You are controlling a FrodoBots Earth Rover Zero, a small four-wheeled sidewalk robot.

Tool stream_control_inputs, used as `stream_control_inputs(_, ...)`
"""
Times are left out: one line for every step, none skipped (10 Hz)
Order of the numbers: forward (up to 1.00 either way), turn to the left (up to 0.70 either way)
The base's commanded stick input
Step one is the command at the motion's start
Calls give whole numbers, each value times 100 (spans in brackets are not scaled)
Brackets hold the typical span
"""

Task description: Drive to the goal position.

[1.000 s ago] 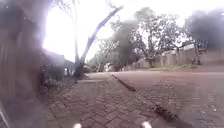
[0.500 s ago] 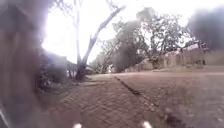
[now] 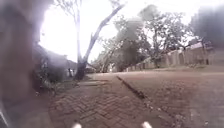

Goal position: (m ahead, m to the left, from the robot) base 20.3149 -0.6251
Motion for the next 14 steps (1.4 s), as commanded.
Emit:
stream_control_inputs(50, 1)
stream_control_inputs(50, 9)
stream_control_inputs(50, 3)
stream_control_inputs(50, 0)
stream_control_inputs(50, 0)
stream_control_inputs(50, 20)
stream_control_inputs(50, 20)
stream_control_inputs(50, 20)
stream_control_inputs(50, -18)
stream_control_inputs(50, -40)
stream_control_inputs(50, -50)
stream_control_inputs(50, -50)
stream_control_inputs(50, -50)
stream_control_inputs(50, -50)
